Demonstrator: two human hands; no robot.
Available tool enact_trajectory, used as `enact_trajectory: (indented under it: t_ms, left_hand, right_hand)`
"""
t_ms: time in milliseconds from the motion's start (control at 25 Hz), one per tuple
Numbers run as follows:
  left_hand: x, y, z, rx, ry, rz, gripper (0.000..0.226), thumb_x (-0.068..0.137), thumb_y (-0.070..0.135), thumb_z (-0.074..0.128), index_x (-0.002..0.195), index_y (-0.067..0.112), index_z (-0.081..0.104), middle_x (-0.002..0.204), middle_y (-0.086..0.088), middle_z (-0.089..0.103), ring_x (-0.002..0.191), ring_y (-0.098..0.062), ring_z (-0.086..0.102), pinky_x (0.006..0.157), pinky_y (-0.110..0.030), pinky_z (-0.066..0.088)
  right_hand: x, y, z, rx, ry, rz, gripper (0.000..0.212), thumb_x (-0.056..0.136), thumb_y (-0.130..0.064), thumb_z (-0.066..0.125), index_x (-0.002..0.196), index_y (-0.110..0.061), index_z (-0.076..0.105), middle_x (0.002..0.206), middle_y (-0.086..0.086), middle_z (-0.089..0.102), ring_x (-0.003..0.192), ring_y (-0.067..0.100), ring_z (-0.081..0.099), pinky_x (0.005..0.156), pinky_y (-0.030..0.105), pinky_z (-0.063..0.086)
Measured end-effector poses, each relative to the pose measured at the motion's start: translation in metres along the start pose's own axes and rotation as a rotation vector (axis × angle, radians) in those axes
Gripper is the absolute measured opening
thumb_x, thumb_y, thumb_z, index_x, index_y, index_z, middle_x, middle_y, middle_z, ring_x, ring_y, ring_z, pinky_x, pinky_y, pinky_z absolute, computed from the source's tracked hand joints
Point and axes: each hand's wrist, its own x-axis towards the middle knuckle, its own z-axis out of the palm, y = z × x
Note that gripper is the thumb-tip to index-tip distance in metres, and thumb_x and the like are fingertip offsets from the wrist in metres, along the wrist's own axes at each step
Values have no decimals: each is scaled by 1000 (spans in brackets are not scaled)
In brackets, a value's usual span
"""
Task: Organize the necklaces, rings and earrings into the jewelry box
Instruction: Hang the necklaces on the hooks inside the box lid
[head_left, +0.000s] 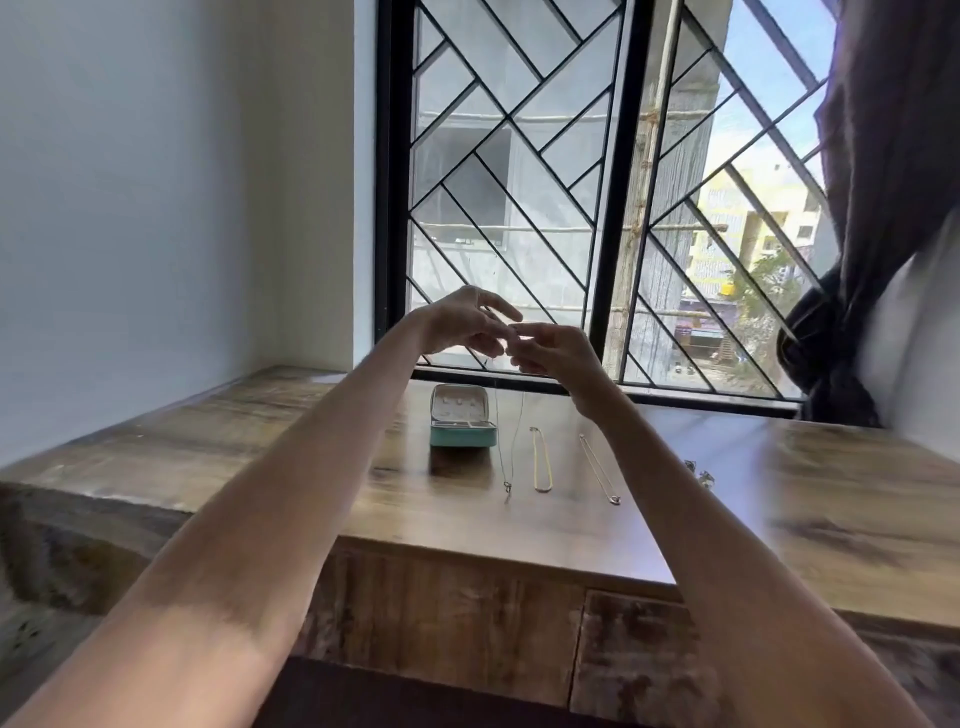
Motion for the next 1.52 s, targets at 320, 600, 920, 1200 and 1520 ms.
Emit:
enact_trajectory:
  t_ms: [320, 600, 920, 1200, 1520]
  left_hand:
    - [-13, -4, 15, -32, 33, -19, 35, 82, -2, 66, 115, -1, 58, 86, -16, 63, 67, -23, 62, 75, -31, 57]
    - [18, -22, 26, 113, 160, -18, 31, 79, 2, 71, 108, -5, 62, 76, -13, 63, 62, -20, 60, 71, -30, 57]
    - [84, -77, 38, 319, 133, -93, 23, 79, 2, 70, 102, -2, 67, 75, -14, 65, 61, -20, 63, 67, -29, 55]
    - [139, -139, 40, 597, 70, -168, 23, 79, 2, 70, 102, 4, 70, 94, -13, 72, 62, -11, 61, 60, -18, 52]
    - [178, -163, 57, 1033, -4, -177, 24, 81, 17, 68, 102, 28, 69, 109, 4, 69, 112, -13, 58, 105, -38, 31]
  right_hand:
    - [-13, -1, -5, 16, 3, 59, 26, 82, -4, 69, 106, 5, 66, 70, 5, 67, 56, 5, 63, 60, 17, 55]
    - [8, 24, -9, -118, 84, 95, 19, 82, -5, 69, 99, 4, 70, 71, 14, 65, 52, 9, 59, 57, 19, 56]
    - [43, 90, -14, -309, 127, 190, 21, 83, -14, 70, 97, 1, 72, 76, 19, 69, 61, 21, 60, 68, 37, 58]
    - [93, 179, -11, -598, -5, 266, 4, 76, -26, 74, 75, -30, 75, 75, 1, 73, 68, 17, 65, 73, 44, 55]
    - [118, 231, -14, -641, -68, 431, 13, 78, -28, 73, 87, -20, 75, 77, 2, 72, 68, 14, 65, 79, 37, 55]
